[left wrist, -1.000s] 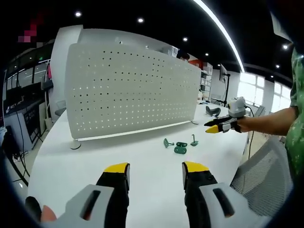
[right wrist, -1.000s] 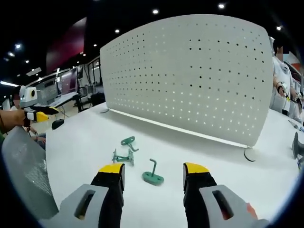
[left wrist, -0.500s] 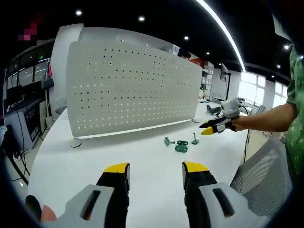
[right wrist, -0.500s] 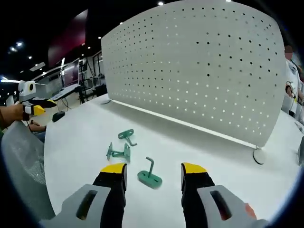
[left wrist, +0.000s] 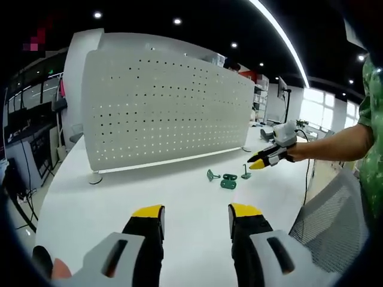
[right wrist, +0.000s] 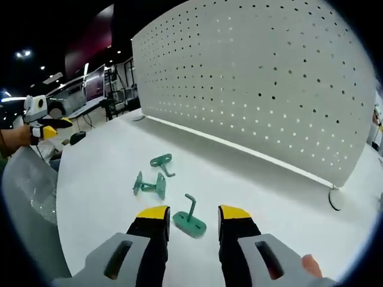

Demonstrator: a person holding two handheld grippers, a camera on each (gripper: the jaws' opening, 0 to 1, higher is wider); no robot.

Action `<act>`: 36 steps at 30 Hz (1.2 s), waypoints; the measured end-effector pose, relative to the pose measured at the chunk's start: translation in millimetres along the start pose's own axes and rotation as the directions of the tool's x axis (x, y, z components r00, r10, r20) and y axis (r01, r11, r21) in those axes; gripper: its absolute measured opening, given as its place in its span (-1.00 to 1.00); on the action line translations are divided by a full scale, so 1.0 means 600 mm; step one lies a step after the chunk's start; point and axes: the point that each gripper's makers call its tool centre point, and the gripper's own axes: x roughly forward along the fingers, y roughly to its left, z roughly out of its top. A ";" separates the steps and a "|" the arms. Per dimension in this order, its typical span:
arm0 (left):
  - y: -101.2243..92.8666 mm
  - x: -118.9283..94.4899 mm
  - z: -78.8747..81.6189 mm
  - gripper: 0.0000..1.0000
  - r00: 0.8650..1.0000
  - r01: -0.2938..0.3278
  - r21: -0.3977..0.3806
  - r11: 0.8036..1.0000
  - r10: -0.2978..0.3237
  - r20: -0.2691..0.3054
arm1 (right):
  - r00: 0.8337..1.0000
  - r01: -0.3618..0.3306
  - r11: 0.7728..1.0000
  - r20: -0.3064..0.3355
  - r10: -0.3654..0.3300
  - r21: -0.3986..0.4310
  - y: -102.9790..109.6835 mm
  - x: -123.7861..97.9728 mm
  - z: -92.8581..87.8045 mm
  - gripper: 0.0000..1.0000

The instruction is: Insert the hook assembly into the mounting plate slot until the hook locks in place.

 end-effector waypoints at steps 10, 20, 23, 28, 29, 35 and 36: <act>-0.001 0.001 -0.002 -0.12 1.000 -0.001 0.007 1.000 0.002 -0.009 | 1.000 -0.020 1.000 -0.009 0.020 -0.010 0.004 0.011 0.001 -0.50; -0.001 0.001 -0.004 -0.13 1.000 -0.001 0.005 1.000 0.001 -0.014 | 0.999 -0.039 0.999 -0.022 0.038 -0.033 0.006 0.020 0.004 -0.63; -0.001 0.001 -0.003 -0.14 1.000 -0.001 0.005 1.000 0.001 -0.014 | 0.999 -0.045 0.998 -0.028 0.044 -0.042 0.008 0.022 0.004 -0.66; 0.000 0.000 -0.003 -0.14 1.000 -0.002 0.002 1.000 0.002 -0.013 | 0.998 -0.049 0.997 -0.035 0.047 -0.052 0.006 0.025 0.006 -0.69; 0.001 0.000 -0.003 -0.14 1.000 -0.002 0.002 1.000 0.003 -0.014 | 0.998 -0.050 0.997 -0.035 0.049 -0.054 0.006 0.026 0.006 -0.70; 0.000 0.001 -0.004 -0.15 1.000 -0.002 0.001 1.000 0.002 -0.016 | 0.997 -0.061 0.996 -0.045 0.058 -0.070 0.009 0.030 0.006 -0.75; 0.000 0.000 -0.004 -0.15 1.000 -0.002 0.001 1.000 0.002 -0.016 | 0.997 -0.062 0.996 -0.046 0.059 -0.072 0.009 0.030 0.005 -0.75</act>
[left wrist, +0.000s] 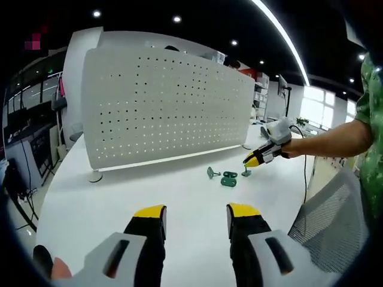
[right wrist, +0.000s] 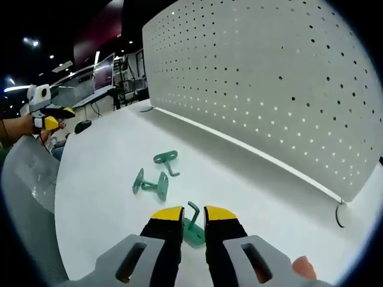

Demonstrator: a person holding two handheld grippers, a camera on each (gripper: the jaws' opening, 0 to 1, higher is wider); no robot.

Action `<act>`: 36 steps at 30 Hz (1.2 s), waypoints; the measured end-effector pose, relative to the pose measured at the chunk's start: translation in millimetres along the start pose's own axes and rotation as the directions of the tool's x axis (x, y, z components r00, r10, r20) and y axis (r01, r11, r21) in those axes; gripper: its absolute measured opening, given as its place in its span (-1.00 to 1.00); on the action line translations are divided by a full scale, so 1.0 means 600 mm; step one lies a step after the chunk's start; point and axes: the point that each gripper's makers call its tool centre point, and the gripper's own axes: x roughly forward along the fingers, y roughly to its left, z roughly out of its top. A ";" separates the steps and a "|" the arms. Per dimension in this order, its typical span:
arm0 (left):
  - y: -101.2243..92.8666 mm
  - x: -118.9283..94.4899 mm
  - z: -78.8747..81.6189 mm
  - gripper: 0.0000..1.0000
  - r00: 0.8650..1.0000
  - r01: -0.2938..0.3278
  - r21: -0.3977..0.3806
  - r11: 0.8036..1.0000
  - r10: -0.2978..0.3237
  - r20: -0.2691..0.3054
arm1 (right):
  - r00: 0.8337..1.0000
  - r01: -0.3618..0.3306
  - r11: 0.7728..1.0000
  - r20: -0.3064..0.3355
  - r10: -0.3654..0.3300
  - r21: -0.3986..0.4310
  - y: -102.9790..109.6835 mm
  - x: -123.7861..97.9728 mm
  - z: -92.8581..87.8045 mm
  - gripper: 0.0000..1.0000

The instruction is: Insert the hook assembly into the mounting plate slot until the hook locks in place.

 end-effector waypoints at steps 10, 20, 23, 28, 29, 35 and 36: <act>-0.001 0.001 -0.001 -0.17 1.000 0.000 0.000 1.000 0.000 -0.002 | 1.000 -0.006 1.000 0.003 0.006 -0.014 0.001 -0.001 0.000 -0.83; -0.001 0.000 -0.001 -0.18 1.000 0.002 0.000 1.000 -0.002 -0.002 | 1.000 -0.025 1.000 -0.001 0.025 -0.013 0.017 -0.005 0.000 -0.91; -0.001 0.000 -0.001 -0.18 1.000 0.003 0.000 1.000 -0.003 -0.002 | 1.000 -0.026 1.000 -0.002 0.026 -0.012 0.019 -0.006 -0.001 -0.94; -0.001 0.000 0.000 -0.19 1.000 0.005 -0.001 1.000 -0.005 0.000 | 0.999 -0.030 1.000 -0.010 0.030 -0.007 0.025 -0.009 -0.005 -0.96; -0.001 0.001 0.000 -0.19 1.000 0.005 -0.001 1.000 -0.005 0.001 | 0.999 -0.030 1.000 -0.011 0.030 -0.008 0.025 -0.009 -0.006 -0.95; -0.002 0.001 0.000 -0.20 1.000 0.008 -0.001 1.000 -0.008 0.000 | 0.999 -0.030 0.999 -0.021 0.030 -0.021 0.022 -0.010 -0.003 -0.85; -0.002 0.001 0.000 -0.20 1.000 0.008 0.000 1.000 -0.008 0.000 | 0.999 -0.033 0.999 -0.022 0.032 -0.030 0.021 -0.010 0.000 -0.85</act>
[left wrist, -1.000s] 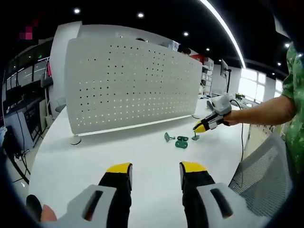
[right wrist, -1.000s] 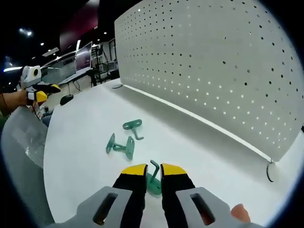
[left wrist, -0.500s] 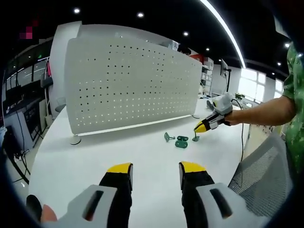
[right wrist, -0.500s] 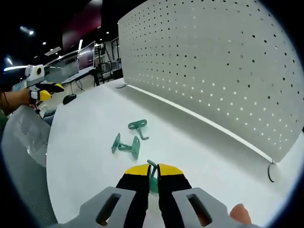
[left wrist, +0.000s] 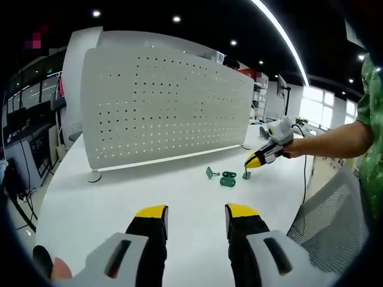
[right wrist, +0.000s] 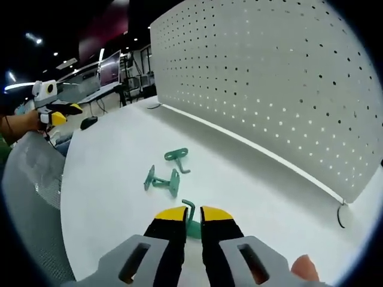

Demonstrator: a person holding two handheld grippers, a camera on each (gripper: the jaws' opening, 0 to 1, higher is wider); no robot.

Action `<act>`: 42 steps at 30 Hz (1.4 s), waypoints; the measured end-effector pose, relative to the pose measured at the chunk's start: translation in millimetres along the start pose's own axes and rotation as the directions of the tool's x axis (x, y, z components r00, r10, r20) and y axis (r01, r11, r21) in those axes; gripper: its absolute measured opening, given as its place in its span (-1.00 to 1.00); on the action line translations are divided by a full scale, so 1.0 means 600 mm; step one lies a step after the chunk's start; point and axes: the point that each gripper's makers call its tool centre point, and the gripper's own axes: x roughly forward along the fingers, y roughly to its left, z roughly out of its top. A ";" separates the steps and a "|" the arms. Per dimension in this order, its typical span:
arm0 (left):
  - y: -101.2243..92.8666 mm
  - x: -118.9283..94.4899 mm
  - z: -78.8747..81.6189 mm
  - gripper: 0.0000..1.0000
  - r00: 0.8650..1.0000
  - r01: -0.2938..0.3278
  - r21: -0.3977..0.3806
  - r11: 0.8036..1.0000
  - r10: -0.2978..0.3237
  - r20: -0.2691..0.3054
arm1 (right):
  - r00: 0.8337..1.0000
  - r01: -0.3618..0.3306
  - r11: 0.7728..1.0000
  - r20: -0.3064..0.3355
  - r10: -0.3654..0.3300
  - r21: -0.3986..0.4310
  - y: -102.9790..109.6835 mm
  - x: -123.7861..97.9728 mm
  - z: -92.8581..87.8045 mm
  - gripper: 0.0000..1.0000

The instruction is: Insert the hook assembly into the mounting plate slot until the hook locks in place.

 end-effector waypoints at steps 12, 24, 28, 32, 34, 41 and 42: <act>0.001 -0.001 -0.001 -0.21 1.000 -0.003 -0.001 1.000 0.003 -0.003 | 0.993 -0.097 0.992 -0.068 0.092 -0.075 0.009 0.010 -0.004 -0.78; 0.001 0.000 -0.003 -0.22 1.000 -0.004 0.000 1.000 0.004 -0.010 | 0.987 -0.140 0.984 -0.093 0.131 -0.105 0.012 0.020 -0.001 -0.81; 0.002 0.000 -0.004 -0.22 1.000 -0.004 0.000 1.000 0.004 -0.013 | 0.984 -0.158 0.981 -0.102 0.146 -0.116 0.018 0.022 0.002 -0.83; 0.004 0.000 -0.003 -0.23 1.000 -0.007 -0.003 1.000 0.007 -0.011 | 0.983 -0.164 0.979 -0.106 0.152 -0.119 0.020 0.024 0.001 -0.88; 0.004 0.000 -0.003 -0.23 1.000 -0.008 -0.004 1.000 0.008 -0.010 | 0.982 -0.165 0.979 -0.111 0.152 -0.118 0.021 0.024 0.000 -0.91; 0.002 0.000 -0.003 -0.24 1.000 -0.003 0.000 1.000 0.003 -0.012 | 0.984 -0.155 0.984 -0.104 0.145 -0.091 0.027 0.021 -0.001 -0.94; 0.002 0.000 -0.003 -0.24 1.000 -0.002 0.000 1.000 0.002 -0.013 | 0.985 -0.150 0.986 -0.102 0.142 -0.079 0.028 0.020 -0.001 -0.94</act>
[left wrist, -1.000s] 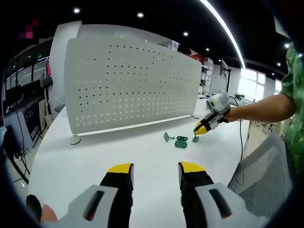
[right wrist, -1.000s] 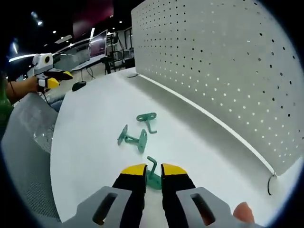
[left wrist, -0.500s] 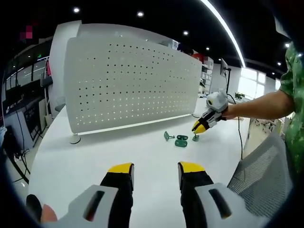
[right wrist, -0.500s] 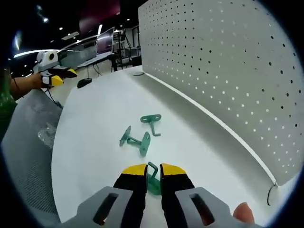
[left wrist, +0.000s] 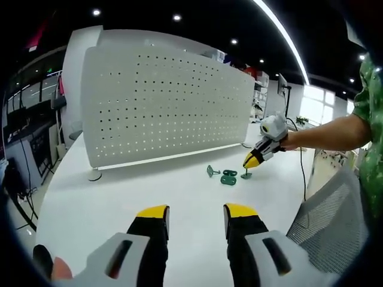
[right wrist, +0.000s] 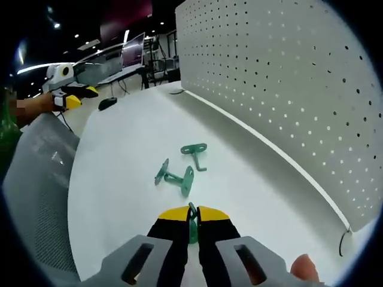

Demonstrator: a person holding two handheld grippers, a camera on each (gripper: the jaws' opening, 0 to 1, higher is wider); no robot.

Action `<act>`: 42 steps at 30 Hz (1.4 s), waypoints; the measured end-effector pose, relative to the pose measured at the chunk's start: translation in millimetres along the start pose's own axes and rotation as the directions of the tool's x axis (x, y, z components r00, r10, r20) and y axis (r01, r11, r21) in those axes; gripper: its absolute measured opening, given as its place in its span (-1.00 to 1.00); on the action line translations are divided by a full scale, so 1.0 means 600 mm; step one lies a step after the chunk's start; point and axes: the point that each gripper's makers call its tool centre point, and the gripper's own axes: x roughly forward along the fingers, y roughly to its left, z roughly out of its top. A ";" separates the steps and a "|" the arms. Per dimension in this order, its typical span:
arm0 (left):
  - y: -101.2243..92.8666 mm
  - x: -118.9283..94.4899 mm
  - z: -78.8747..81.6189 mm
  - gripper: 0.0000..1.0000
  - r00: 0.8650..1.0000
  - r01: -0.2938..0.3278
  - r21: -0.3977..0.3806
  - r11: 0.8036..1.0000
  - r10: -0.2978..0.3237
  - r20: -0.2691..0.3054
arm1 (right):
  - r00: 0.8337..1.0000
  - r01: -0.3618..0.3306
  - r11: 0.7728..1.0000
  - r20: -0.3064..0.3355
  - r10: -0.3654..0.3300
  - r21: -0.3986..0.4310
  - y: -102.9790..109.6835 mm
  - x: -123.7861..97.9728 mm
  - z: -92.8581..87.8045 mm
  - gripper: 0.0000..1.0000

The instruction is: Insert the hook assembly into the mounting plate slot until the hook locks in place.

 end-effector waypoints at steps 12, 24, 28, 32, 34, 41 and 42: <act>-0.005 0.000 0.000 -0.26 1.000 0.008 0.009 1.000 -0.008 0.000 | 0.998 0.053 0.993 0.011 -0.054 0.104 0.000 -0.004 -0.002 -0.96; -0.020 0.003 0.002 -0.27 1.000 0.026 0.046 0.999 -0.025 -0.007 | 0.995 0.090 0.981 0.025 -0.095 0.169 0.011 -0.021 0.005 -0.97; -0.030 0.006 0.004 -0.28 0.999 0.039 0.077 0.996 -0.039 -0.011 | 0.994 0.099 0.979 0.030 -0.106 0.176 0.015 -0.029 0.018 -0.97; -0.039 0.008 0.003 -0.28 0.998 0.054 0.108 0.993 -0.052 -0.018 | 0.994 0.097 0.981 0.041 -0.105 0.168 0.024 -0.036 0.040 -0.97; -0.042 0.011 0.005 -0.28 0.998 0.059 0.120 0.991 -0.057 -0.021 | 0.993 0.096 0.982 0.048 -0.105 0.164 0.030 -0.039 0.055 -0.97; -0.084 0.034 0.038 -0.29 0.993 0.109 0.135 0.985 -0.114 0.030 | 0.992 0.079 0.984 0.089 -0.094 0.159 0.057 -0.045 0.120 -0.97; -0.096 0.041 0.043 -0.29 0.991 0.126 0.144 0.981 -0.132 0.033 | 0.991 0.075 0.985 0.094 -0.091 0.156 0.062 -0.045 0.128 -0.97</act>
